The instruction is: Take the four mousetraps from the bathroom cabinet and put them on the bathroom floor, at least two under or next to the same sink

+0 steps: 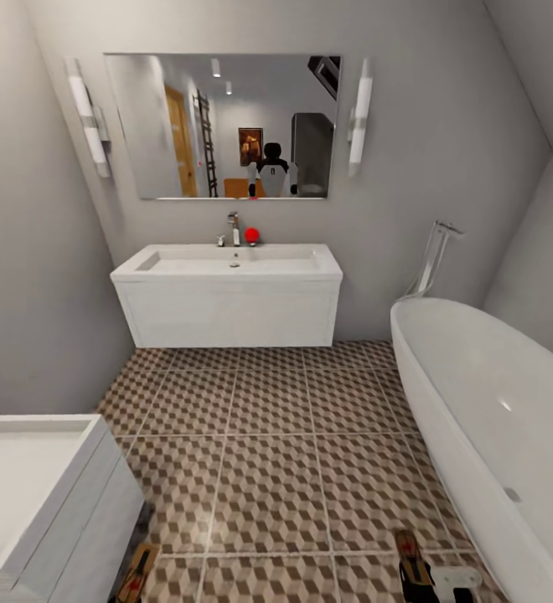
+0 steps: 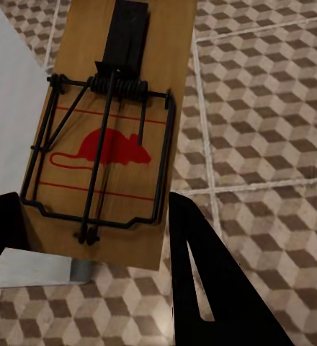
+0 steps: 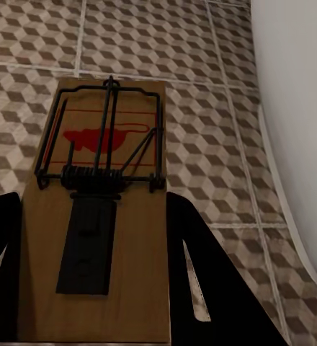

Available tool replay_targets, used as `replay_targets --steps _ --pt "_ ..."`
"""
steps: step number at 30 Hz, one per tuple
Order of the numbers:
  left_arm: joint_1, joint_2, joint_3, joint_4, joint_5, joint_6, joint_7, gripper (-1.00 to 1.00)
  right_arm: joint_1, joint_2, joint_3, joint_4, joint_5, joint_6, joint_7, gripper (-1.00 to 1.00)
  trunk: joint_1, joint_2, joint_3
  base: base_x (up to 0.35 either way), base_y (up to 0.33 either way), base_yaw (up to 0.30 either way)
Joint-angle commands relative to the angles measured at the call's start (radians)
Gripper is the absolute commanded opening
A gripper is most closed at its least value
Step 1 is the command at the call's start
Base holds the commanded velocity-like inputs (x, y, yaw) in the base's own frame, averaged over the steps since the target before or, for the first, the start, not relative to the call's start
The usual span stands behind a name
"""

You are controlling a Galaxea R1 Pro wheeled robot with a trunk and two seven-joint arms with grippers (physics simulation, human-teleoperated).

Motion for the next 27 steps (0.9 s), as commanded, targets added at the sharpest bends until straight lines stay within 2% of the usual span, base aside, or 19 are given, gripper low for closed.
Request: replay_targets --steps 1,8,27 --pt "-0.001 -0.001 -0.009 0.003 0.002 -0.004 0.007 -1.0 -0.001 0.0 -0.002 0.001 0.008 -0.003 -0.003 -1.0 0.0 0.0 -0.001 0.256 -0.128 0.0" --pt "-0.001 -0.001 -0.009 0.003 0.002 -0.004 0.007 -1.0 -0.001 0.0 -0.002 0.001 0.008 -0.003 -0.002 -1.0 0.0 0.0 -0.001 0.292 -0.094 0.0" --pt "-0.001 -0.001 -0.009 0.003 0.002 -0.004 0.007 -1.0 -0.001 0.001 -0.002 0.001 0.009 -0.003 -0.002 -1.0 0.0 0.0 -0.001 0.326 -0.003 0.0"
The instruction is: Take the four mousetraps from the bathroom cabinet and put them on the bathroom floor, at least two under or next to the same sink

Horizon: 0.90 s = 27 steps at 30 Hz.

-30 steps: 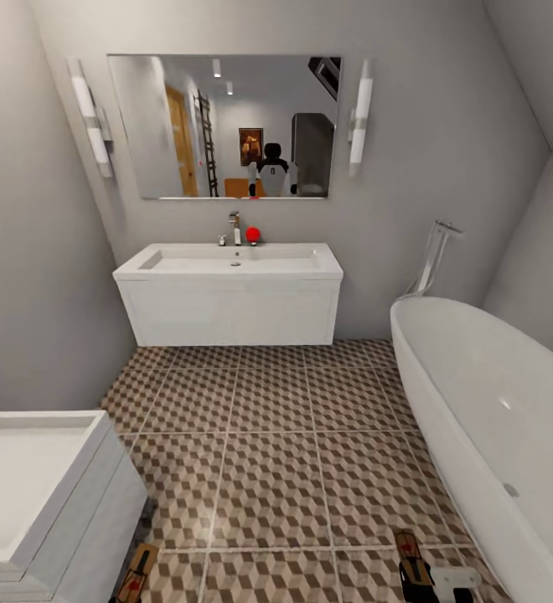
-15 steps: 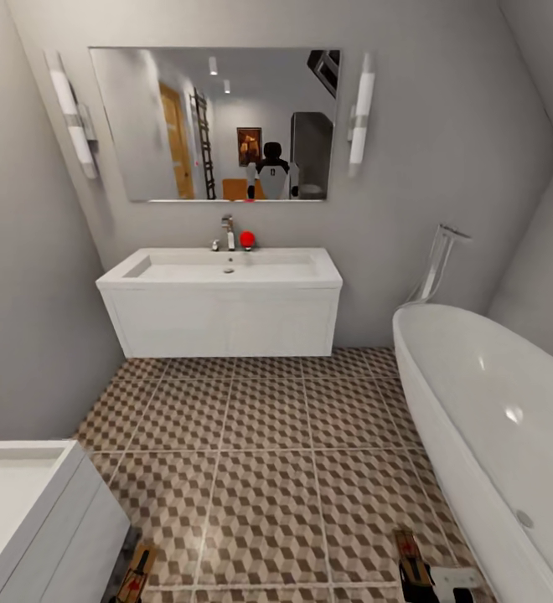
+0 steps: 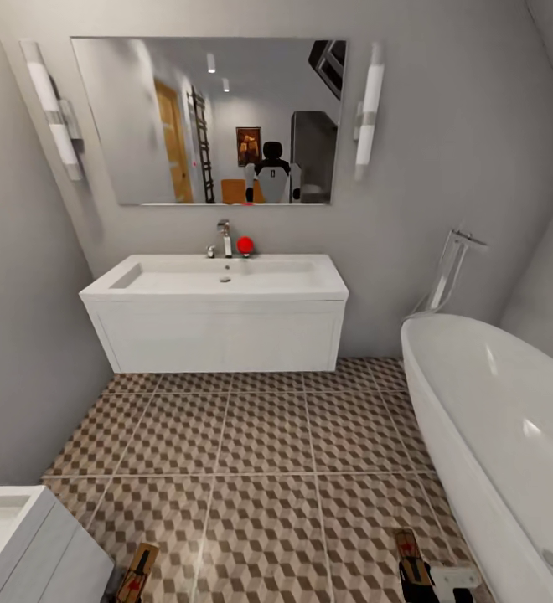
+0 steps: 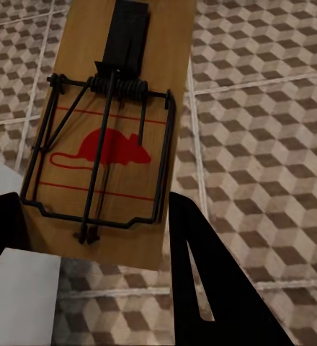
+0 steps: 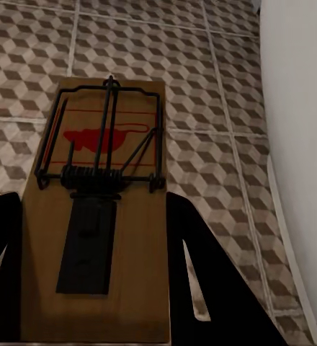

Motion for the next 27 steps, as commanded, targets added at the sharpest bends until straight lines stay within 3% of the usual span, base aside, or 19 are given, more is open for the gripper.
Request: replay_targets --steps 1,27 --pt "-0.001 -0.001 -0.008 0.003 0.002 -0.004 0.007 -1.0 -0.001 0.0 -0.002 0.001 0.008 -0.003 -0.002 -1.0 0.001 0.0 -0.001 0.329 0.0 0.0" --pt "-0.001 -0.001 -0.008 0.003 0.002 -0.004 0.007 -1.0 0.0 0.0 -0.002 0.001 0.008 -0.003 -0.003 -1.0 0.001 0.0 -0.001 0.328 0.0 0.0"
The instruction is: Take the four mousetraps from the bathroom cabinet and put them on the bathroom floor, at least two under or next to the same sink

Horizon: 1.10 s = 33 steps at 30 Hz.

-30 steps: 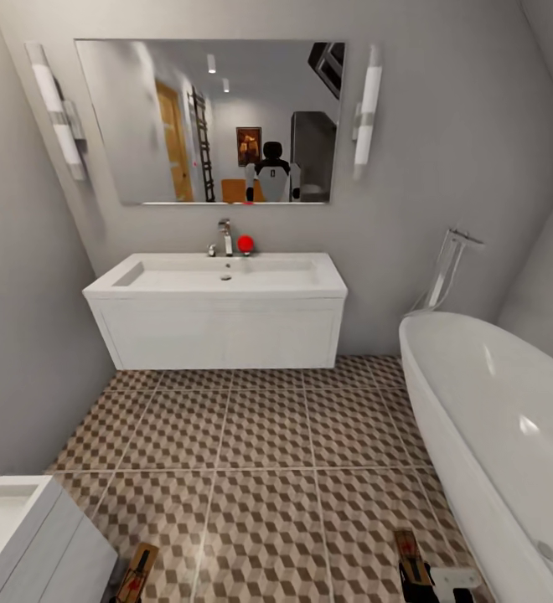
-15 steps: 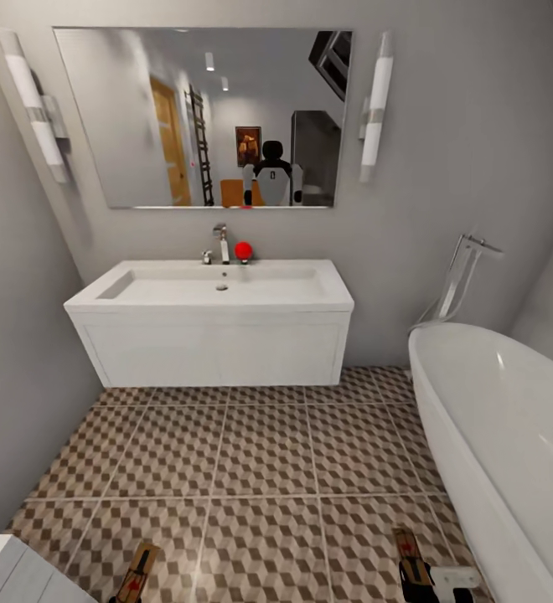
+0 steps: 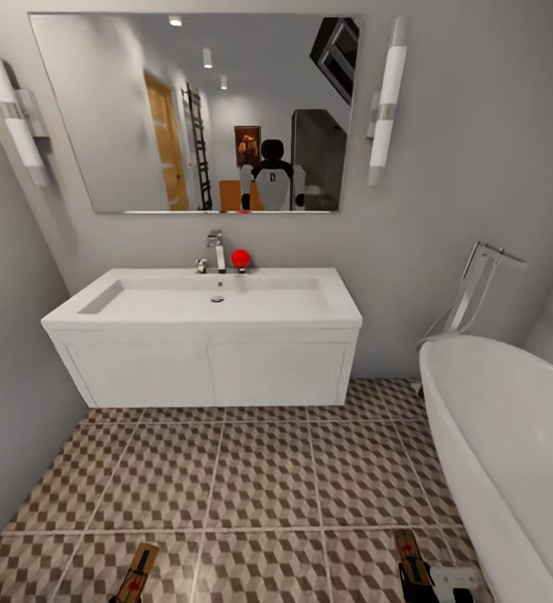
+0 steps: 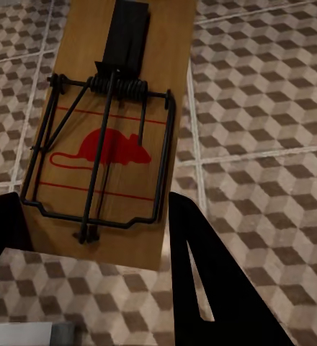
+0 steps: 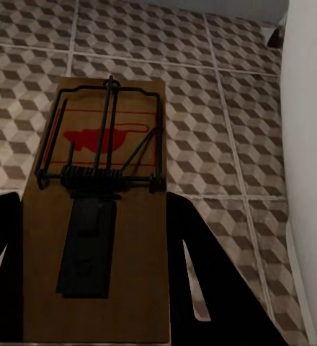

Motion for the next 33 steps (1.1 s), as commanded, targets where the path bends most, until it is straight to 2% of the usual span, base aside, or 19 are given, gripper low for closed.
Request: replay_targets --steps 1,11,33 --pt "-0.001 -0.001 -0.008 0.003 0.002 -0.004 0.007 -1.0 -0.001 0.0 -0.002 0.001 0.008 -0.003 -0.003 -1.0 0.001 0.0 -0.001 0.292 0.0 0.0" --pt "-0.001 -0.001 -0.008 0.003 0.002 -0.004 0.007 -1.0 -0.001 -0.002 -0.001 0.001 0.011 -0.031 0.0 -1.0 0.001 0.0 -0.001 0.055 0.0 0.0" --pt "-0.001 -0.001 -0.008 0.003 0.002 -0.004 0.007 -1.0 -0.001 -0.001 -0.002 0.002 0.011 -0.032 0.0 -1.0 0.001 0.0 -0.001 0.0 0.0 0.0"
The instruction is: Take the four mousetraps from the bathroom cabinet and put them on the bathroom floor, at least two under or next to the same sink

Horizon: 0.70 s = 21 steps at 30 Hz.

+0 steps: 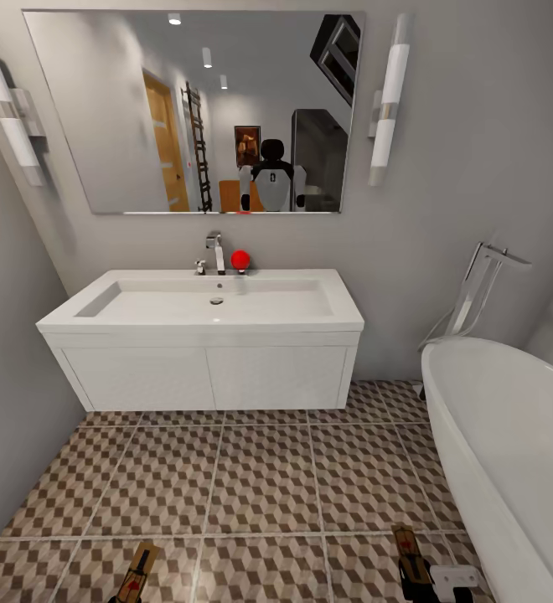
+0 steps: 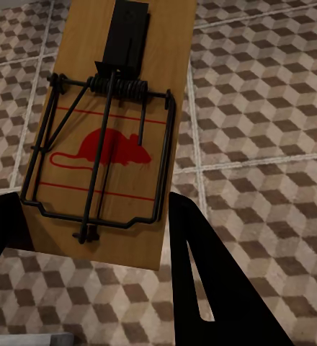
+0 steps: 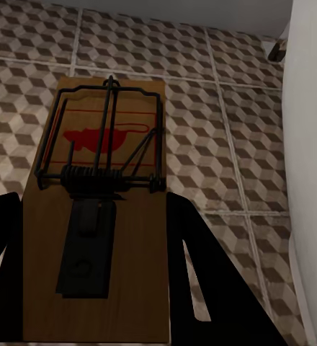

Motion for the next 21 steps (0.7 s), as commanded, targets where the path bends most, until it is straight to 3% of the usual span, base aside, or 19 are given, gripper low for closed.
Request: replay_targets --steps 1,6,9,12,16,17,18,20,21 --pt "-0.001 0.0 -0.008 0.003 0.002 -0.005 0.006 -1.0 -0.001 0.0 -0.003 0.001 0.008 -0.003 -0.002 -1.0 0.0 0.0 -0.001 0.0 0.0 0.0" --pt "-0.001 0.005 -0.003 -0.002 0.004 -0.004 0.008 -1.0 -0.001 0.001 0.0 -0.001 0.005 -0.002 0.003 -1.0 0.0 0.0 -0.001 0.0 0.0 0.0" --pt "-0.001 0.019 0.025 -0.017 0.037 0.054 0.008 -1.0 -0.001 0.006 0.008 -0.013 0.007 0.001 -0.002 -1.0 0.0 0.0 -0.001 0.0 0.0 0.0" --pt "-0.001 0.032 0.034 -0.143 0.081 0.277 0.006 -1.0 -0.001 0.038 0.018 -0.071 0.011 0.032 -0.011 -1.0 0.0 0.0 -0.001 0.0 0.0 0.0" --pt "-0.001 0.087 0.038 -0.488 0.099 0.693 0.006 -1.0 -0.003 0.08 0.023 -0.235 0.011 0.223 -0.039 -1.0 0.0 0.0 -0.001 0.0 0.0 0.0" --pt "-0.001 0.093 0.04 -0.53 0.1 0.742 0.006 -1.0 -0.004 0.084 0.025 -0.257 0.011 0.253 -0.042 -1.0 0.0 0.0 -0.001 0.0 0.0 0.0" --pt "-0.002 0.1 0.048 -0.602 0.101 0.831 0.006 -1.0 -0.011 0.094 0.033 -0.299 0.01 0.312 -0.045 -1.0 0.0 0.0 -0.001 0.0 0.0 0.0" --pt "-0.007 0.107 0.087 -0.699 0.102 0.981 0.006 -1.0 -0.044 0.117 0.065 -0.363 0.01 0.411 -0.049 -1.0 0.0 0.0 -0.001 0.0 0.0 0.0" --pt "-0.009 0.108 0.099 -0.715 0.102 1.014 0.006 -1.0 -0.055 0.123 0.076 -0.373 0.01 0.432 -0.05 -1.0 0.0 0.0 -0.001 0.0 0.0 0.0"
